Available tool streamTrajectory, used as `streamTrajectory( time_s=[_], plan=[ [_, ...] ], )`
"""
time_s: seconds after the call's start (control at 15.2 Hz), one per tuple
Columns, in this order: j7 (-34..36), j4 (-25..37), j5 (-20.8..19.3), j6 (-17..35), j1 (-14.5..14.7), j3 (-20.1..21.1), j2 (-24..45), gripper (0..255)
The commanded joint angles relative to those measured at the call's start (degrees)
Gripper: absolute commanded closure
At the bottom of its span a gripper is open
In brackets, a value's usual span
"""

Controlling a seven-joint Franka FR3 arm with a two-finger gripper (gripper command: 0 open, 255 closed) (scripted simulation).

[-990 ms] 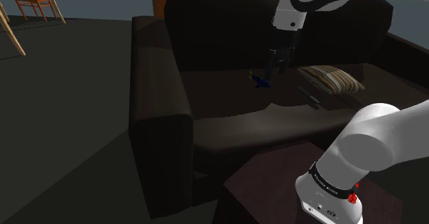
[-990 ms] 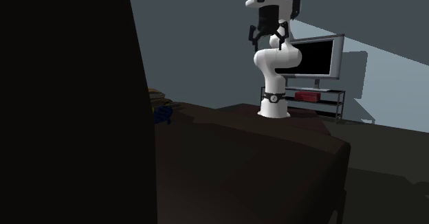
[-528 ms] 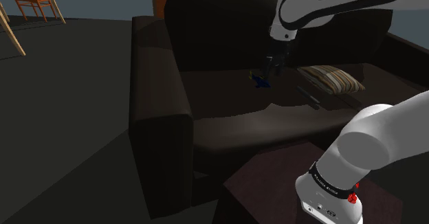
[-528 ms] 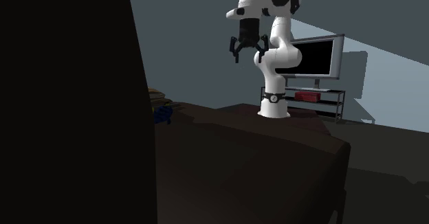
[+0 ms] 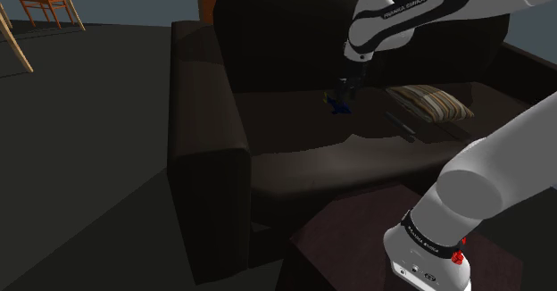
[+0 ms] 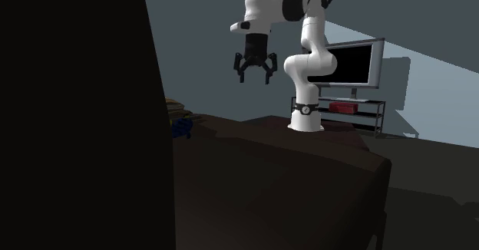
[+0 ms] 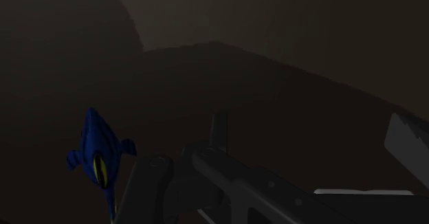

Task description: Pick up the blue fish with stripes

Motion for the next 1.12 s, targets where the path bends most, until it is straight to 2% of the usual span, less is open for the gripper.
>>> streamTrajectory(
  time_s=[0.0,0.53,1.06],
  plan=[
    [-2.3,1.6,0.0,3.6,-0.6,-1.5,4.3,0],
    [-11.2,11.6,3.8,13.1,-2.5,-5.0,20.3,0],
    [-20.2,26.3,10.5,17.7,-7.2,-4.6,36.5,0]
  ],
)
